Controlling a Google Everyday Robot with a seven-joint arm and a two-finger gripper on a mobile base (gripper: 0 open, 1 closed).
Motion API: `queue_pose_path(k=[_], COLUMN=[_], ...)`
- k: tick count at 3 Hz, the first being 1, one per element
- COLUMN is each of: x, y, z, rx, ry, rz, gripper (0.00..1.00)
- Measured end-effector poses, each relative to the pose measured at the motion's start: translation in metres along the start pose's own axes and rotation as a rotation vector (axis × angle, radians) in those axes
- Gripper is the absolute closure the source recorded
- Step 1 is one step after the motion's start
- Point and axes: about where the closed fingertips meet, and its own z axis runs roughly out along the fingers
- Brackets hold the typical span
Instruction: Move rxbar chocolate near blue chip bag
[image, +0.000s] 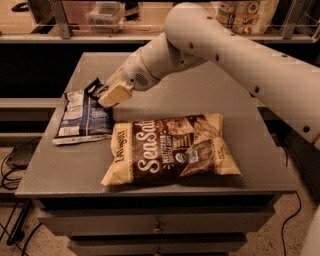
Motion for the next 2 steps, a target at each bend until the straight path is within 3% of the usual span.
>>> queue_pose_path(k=[1,2], x=[0.0020,0.0019], y=[-0.0050,-0.0050], z=[-0.0043,-0.0042], rx=[0.004,0.004], ry=[0.000,0.000], rz=[0.011,0.011], gripper=[0.00,0.00])
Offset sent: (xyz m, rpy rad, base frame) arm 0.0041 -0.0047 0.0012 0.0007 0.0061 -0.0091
